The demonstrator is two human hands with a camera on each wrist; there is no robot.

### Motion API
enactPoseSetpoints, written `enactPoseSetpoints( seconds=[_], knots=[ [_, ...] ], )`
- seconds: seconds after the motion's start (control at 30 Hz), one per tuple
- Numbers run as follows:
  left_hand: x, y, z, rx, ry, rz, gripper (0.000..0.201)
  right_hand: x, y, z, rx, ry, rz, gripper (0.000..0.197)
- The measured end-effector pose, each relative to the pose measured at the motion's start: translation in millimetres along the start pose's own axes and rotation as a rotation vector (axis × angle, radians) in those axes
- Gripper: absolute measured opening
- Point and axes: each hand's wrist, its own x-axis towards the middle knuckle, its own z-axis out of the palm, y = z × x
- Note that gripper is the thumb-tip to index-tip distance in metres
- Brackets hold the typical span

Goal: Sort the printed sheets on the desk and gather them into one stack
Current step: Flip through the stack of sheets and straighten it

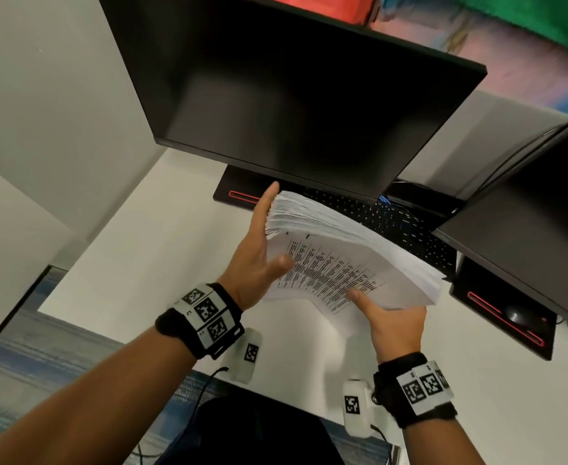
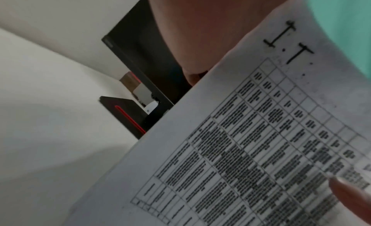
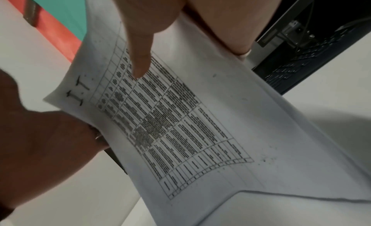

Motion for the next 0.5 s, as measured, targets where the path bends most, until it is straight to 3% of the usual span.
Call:
enactPoseSetpoints(
  seconds=[0.13,0.27,0.4,0.5],
  knots=[
    [7,13,-1,0.101,0.008,-0.055,0.124,4,-3,2,0.006,0.022,0.012,0.031],
    [18,49,-18,0.381,0.082,0.049,0.085,13,-30,-3,-0.076,-0.01,-0.079,0.032],
    [31,82,-20,0.915,-0.118,0.15,0.074,26,-77,0,-0.341,-0.157,-0.254,0.026],
    [37,76,-8,0.936,-0.081,0.217,0.034,30,-97,14,-0.532,-0.178,-0.439,0.022]
  ],
)
